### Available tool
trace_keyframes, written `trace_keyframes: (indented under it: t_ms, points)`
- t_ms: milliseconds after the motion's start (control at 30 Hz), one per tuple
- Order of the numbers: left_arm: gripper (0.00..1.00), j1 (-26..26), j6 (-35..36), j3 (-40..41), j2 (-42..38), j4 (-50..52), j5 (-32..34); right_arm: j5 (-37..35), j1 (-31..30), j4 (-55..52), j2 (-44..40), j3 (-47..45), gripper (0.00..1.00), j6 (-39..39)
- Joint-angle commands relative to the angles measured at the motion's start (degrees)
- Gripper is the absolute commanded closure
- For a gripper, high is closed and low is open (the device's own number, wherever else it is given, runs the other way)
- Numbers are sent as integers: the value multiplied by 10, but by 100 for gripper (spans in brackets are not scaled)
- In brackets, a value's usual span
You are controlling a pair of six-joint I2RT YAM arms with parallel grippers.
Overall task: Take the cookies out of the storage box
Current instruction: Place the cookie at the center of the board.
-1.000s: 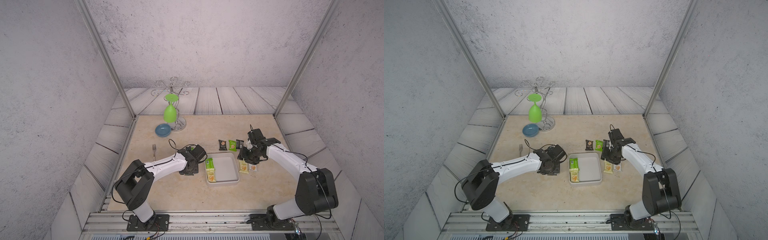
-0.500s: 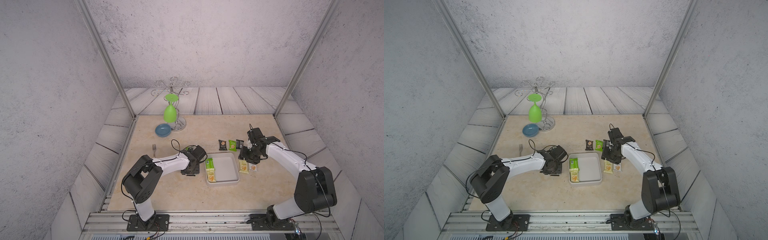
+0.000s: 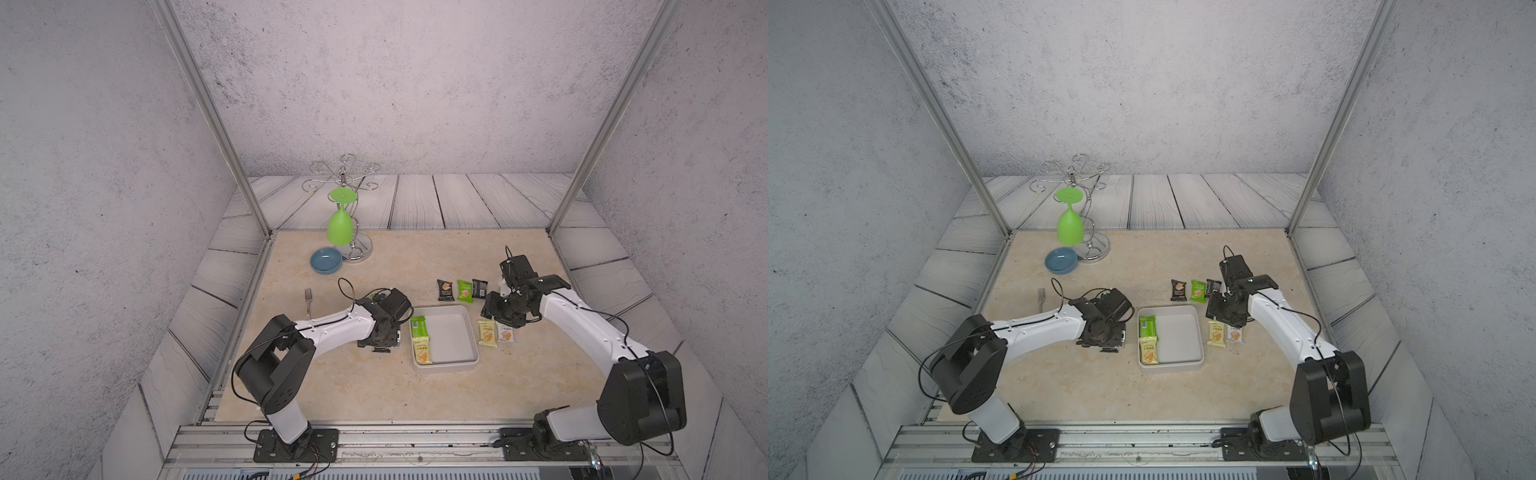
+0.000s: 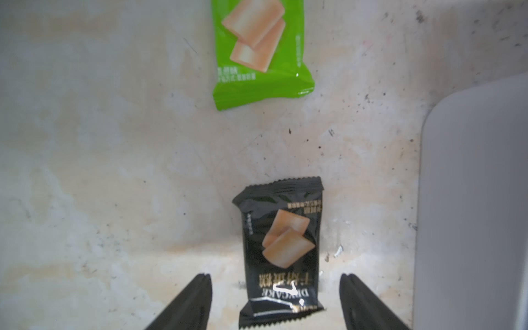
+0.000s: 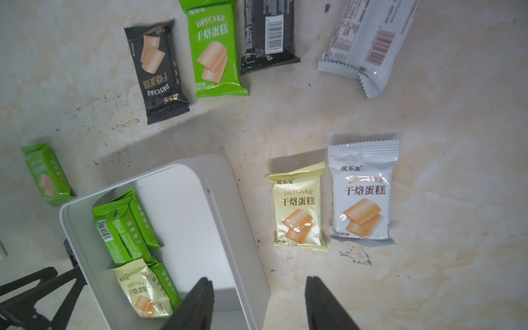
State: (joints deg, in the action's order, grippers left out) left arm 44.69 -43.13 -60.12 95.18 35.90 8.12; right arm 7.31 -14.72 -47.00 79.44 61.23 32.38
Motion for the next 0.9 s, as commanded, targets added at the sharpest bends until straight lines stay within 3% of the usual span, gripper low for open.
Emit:
trace_keyframes:
  t_ms: [0, 433, 867]
  points:
    - [23, -2, -12, -24, -31, 36, 9, -17, -3, -24, -32, -27, 43, -5]
    - [23, 69, -57, -112, -56, 60, 5, -8, -3, -20, -132, -133, 43, -5]
    - [25, 162, -101, -329, 135, 179, 91, -12, -3, -32, -161, -153, 43, -34]
